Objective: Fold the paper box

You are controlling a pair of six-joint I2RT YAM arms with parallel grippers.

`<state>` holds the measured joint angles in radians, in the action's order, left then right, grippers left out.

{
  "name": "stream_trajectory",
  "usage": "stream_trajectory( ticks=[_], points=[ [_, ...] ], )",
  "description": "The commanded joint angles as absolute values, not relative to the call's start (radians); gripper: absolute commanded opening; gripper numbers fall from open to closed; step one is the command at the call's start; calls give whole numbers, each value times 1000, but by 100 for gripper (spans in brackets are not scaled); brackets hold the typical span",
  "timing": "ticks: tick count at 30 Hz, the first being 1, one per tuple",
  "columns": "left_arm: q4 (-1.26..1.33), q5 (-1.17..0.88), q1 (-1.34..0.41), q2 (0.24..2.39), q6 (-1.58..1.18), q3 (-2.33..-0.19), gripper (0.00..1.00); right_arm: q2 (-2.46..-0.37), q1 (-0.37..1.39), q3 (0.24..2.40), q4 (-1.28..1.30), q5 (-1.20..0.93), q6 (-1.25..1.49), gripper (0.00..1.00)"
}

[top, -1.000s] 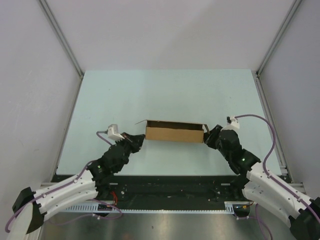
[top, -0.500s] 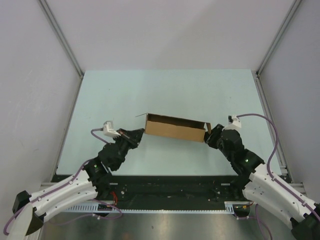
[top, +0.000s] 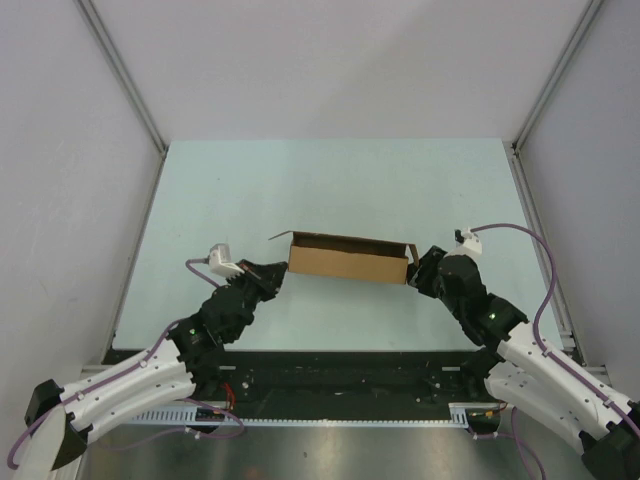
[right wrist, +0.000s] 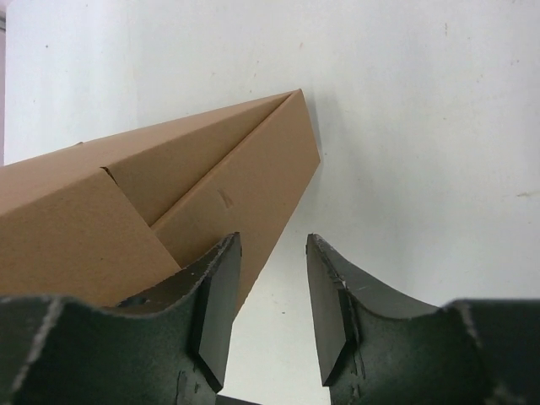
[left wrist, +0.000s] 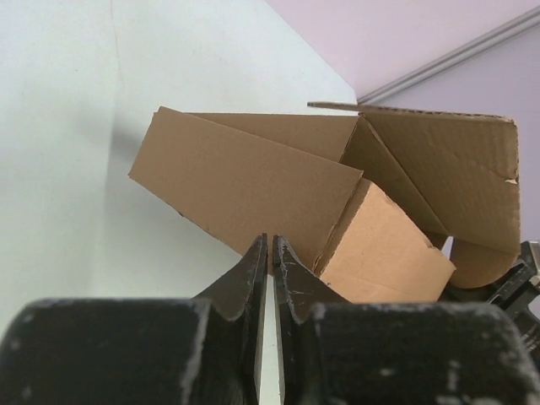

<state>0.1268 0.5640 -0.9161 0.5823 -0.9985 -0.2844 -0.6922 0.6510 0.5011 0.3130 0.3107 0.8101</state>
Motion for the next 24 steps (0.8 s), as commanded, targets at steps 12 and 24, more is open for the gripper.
stream_trajectory(
  ticks=[12, 24],
  points=[
    [126, 417, -954, 598, -1052, -296, 12, -675, 640, 584, 233, 201, 825, 51],
    [137, 429, -954, 637, -1046, -311, 15, -712, 561, 587, 227, 132, 808, 53]
  ],
)
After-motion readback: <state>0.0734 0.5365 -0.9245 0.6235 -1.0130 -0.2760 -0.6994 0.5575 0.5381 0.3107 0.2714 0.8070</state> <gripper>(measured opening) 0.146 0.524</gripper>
